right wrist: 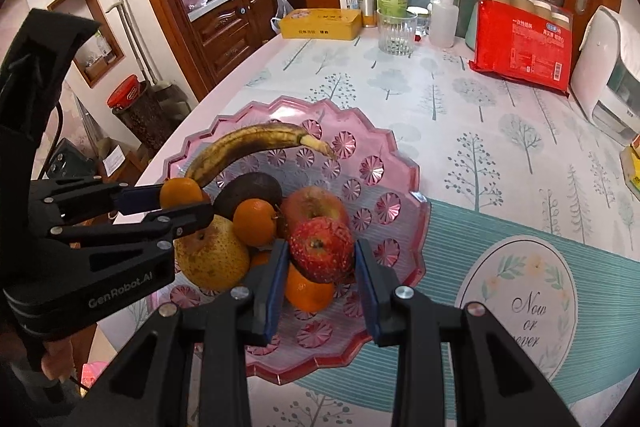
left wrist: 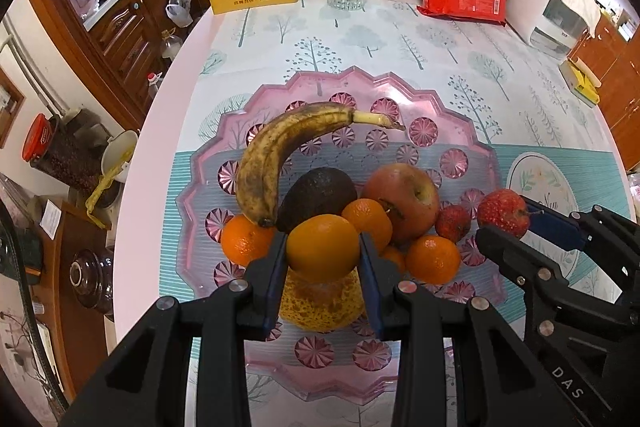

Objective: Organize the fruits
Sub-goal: 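Open both grippers to drop the orange and lychee into the bowl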

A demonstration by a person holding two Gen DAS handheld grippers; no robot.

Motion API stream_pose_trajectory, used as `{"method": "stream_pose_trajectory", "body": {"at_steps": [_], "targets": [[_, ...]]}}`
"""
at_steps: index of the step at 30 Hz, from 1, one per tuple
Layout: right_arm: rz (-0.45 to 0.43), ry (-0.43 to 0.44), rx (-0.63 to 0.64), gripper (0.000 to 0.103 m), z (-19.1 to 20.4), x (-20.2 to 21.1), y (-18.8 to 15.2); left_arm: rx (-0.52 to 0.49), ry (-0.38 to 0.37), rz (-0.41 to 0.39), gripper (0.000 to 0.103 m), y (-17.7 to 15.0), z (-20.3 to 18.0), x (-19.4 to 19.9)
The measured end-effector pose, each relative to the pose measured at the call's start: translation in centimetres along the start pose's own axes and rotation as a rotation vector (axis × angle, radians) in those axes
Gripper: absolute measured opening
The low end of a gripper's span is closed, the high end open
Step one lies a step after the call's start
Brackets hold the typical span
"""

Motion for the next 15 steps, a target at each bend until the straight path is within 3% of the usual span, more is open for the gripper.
{"method": "stream_pose_trajectory", "body": {"at_steps": [5, 7, 9, 15], "targets": [[0.018, -0.002, -0.006, 0.034, -0.06, -0.42, -0.07, 0.005, -0.003, 0.011, 0.033, -0.19, -0.1, -0.34], [0.015, 0.001, -0.007, 0.036, 0.0, -0.35, -0.08, 0.005, -0.002, 0.012, 0.041, -0.3, -0.16, -0.35], [0.012, 0.0, -0.007, 0.041, 0.05, -0.25, -0.06, 0.005, -0.001, 0.003, 0.059, -0.28, -0.17, -0.26], [0.013, -0.01, -0.036, 0.044, -0.35, -0.09, -0.25, 0.004, 0.038, -0.031, 0.078, -0.2, 0.19, 0.51]]}}
Point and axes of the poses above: each gripper's, at about its wrist camera, not at the fingertips, and x roughly against the way its jaws point, z to its left, y to its top, the point moved 6 cm from there along -x, roughly the way its jaws point, and after that the axes turned 11 degrees about -y, right-handed, at the moved point
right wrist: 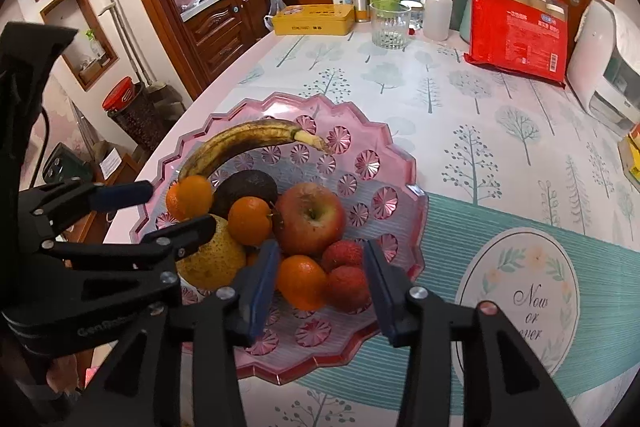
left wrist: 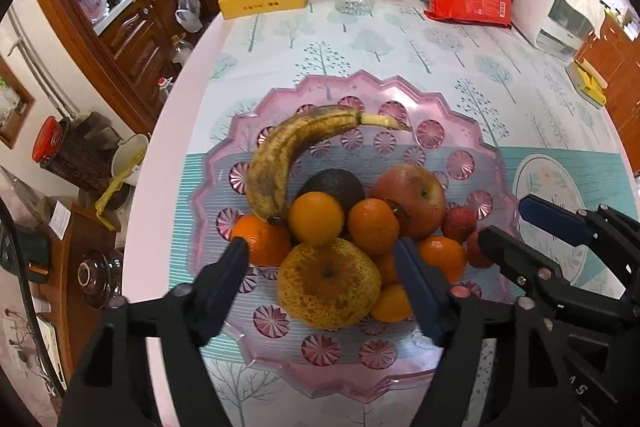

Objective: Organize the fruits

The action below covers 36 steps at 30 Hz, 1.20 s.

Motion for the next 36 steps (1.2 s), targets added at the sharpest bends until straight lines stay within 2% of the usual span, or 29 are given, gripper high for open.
{"method": "stream_pose_trajectory", "body": {"at_steps": [12, 19, 27, 36], "targets": [[-0.008, -0.023, -0.051, 0.045, -0.4, 1.0, -0.9, 0.019, -0.014, -0.006, 0.086, -0.7, 0.2, 0.5], [0.001, -0.053, -0.091, 0.052, -1.3, 1.6, -1.8, 0.0, -0.025, -0.008, 0.086, -1.3, -0.7, 1.0], [0.014, -0.08, -0.144, 0.056, -4.0, 3.4, -3.2, -0.013, -0.047, -0.014, 0.086, -1.8, -3.7, 1.8], [0.018, -0.112, -0.179, 0.059, -7.1, 7.0, -3.8, -0.035, -0.021, -0.055, 0.088, -1.6, -7.8, 4.9]]}}
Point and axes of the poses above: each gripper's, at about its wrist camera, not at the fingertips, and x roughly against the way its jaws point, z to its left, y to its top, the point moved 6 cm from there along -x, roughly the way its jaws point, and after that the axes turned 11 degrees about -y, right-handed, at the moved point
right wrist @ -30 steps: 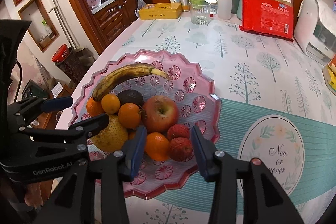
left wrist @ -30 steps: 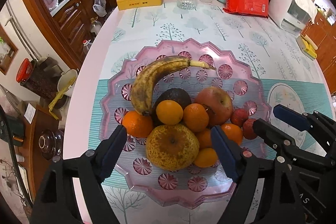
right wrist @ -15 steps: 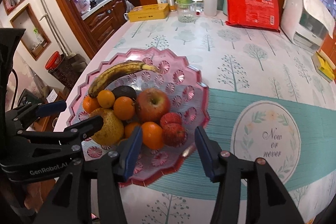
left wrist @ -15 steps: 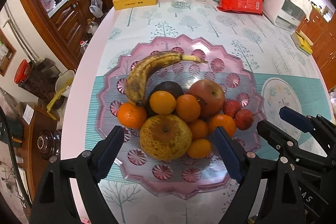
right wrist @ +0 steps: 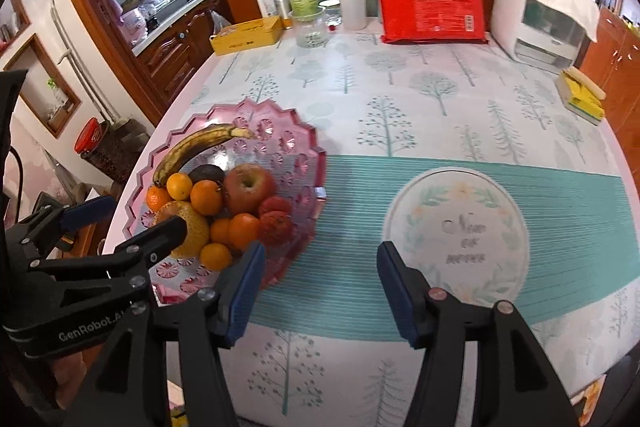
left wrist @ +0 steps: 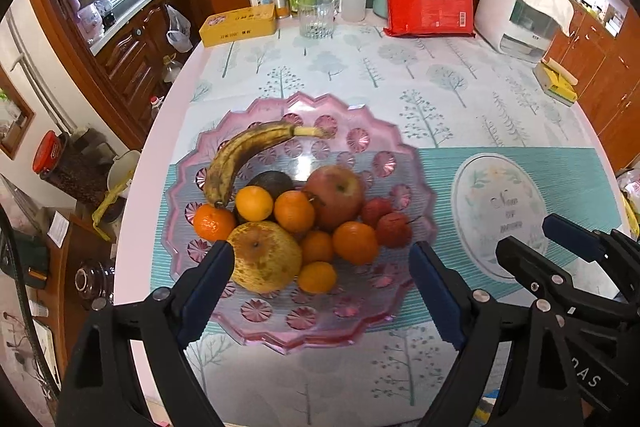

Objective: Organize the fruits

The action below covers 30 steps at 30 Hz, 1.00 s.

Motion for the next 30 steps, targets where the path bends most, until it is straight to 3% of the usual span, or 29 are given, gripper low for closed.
{"method": "stream_pose_trajectory", "body": {"at_steps": [14, 30], "targets": [[-0.077, -0.055, 0.004, 0.064, -5.0, 4.3, 1.5, 0.029, -0.018, -0.077, 0.091, 1.5, -5.0, 3.3], [-0.083, -0.041, -0.027, 0.066, -7.6, 4.2, 1.8, 0.017, 0.005, -0.074, 0.092, 1.8, -7.2, 3.3]]}}
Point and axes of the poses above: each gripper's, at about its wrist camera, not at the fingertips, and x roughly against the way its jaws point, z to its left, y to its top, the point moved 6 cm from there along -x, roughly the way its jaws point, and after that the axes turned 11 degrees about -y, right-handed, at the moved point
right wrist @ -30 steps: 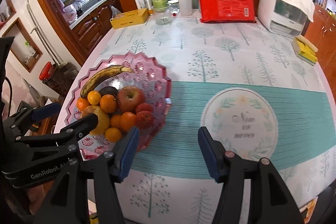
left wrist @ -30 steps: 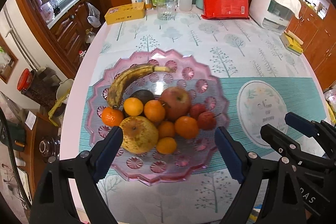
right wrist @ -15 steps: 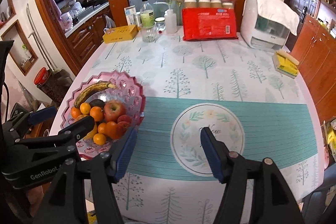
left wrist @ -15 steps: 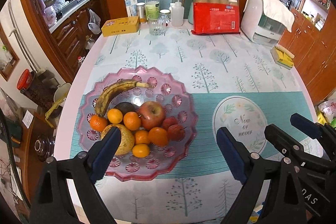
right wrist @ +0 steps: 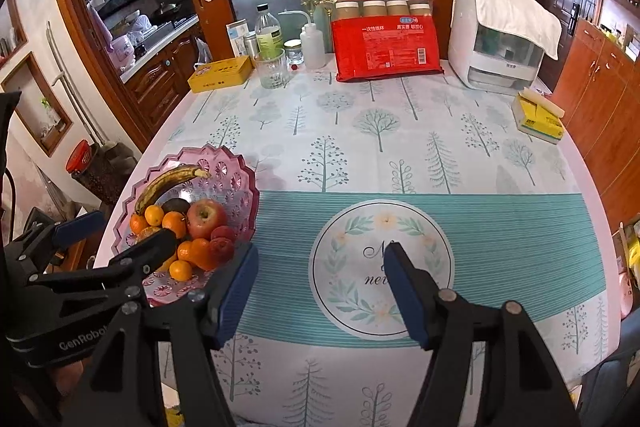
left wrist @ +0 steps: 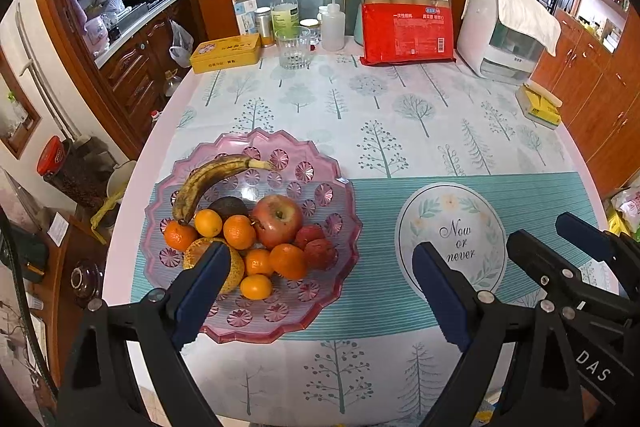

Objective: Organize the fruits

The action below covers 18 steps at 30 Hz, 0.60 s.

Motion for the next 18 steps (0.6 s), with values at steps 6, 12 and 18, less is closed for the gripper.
{"method": "stream_pose_trajectory", "body": {"at_steps": [6, 12, 18], "targets": [[-0.001, 0.001, -0.001, 0.066, 0.0, 0.0, 0.0, 0.0, -0.001, 0.0, 0.092, 0.0, 0.0, 0.0], [0.006, 0.008, -0.004, 0.066, 0.2, -0.1, -0.5, 0.003, 0.006, 0.004, 0.092, -0.9, 0.2, 0.1], [0.006, 0.009, -0.005, 0.066, 0.3, -0.1, -0.7, 0.003, 0.005, 0.007, 0.092, -1.0, 0.2, 0.1]]}}
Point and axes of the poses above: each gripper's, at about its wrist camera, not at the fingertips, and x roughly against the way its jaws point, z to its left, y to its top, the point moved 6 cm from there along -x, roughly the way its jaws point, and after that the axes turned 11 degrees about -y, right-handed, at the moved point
